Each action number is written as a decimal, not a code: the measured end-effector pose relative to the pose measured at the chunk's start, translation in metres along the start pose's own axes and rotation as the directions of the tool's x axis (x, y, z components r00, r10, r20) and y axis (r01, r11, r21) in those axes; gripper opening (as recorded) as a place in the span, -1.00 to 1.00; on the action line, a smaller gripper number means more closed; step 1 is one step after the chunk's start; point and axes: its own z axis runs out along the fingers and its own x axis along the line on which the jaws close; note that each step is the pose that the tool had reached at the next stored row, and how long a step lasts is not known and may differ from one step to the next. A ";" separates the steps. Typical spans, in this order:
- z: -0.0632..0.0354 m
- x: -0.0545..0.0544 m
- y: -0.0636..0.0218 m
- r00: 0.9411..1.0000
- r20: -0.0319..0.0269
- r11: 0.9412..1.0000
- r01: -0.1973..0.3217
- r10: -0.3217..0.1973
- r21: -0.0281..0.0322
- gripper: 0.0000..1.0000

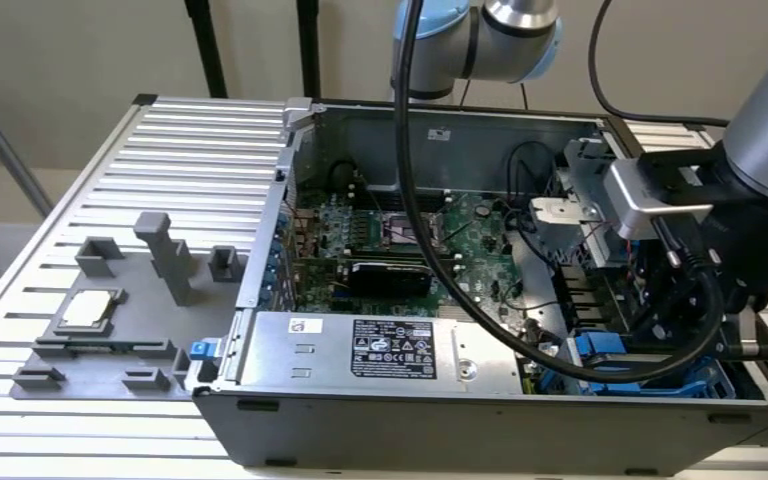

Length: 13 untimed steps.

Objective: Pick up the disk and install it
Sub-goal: 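Insert the second disk wire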

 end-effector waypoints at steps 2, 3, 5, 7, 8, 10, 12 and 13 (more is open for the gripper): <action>0.0007 0.000 0.0000 1.000 0.000 1.000 0.000 0.000 0.000 -1.00; 0.0012 0.000 0.0000 1.000 0.000 1.000 0.000 0.000 0.000 -1.00; 0.0026 0.000 0.0000 1.000 0.000 1.000 0.000 0.000 0.000 -1.00; 0.0040 0.000 0.0001 1.000 0.000 1.000 0.000 0.000 0.000 -1.00; 0.0044 0.000 0.0001 1.000 0.000 1.000 0.000 0.000 0.000 -1.00; 0.0044 0.000 0.0002 1.000 0.000 1.000 0.000 0.000 0.000 -1.00; 0.0045 0.000 0.0002 1.000 0.000 1.000 0.000 0.000 0.000 -1.00; 0.0040 0.000 0.0001 1.000 0.000 1.000 0.000 0.000 0.000 1.00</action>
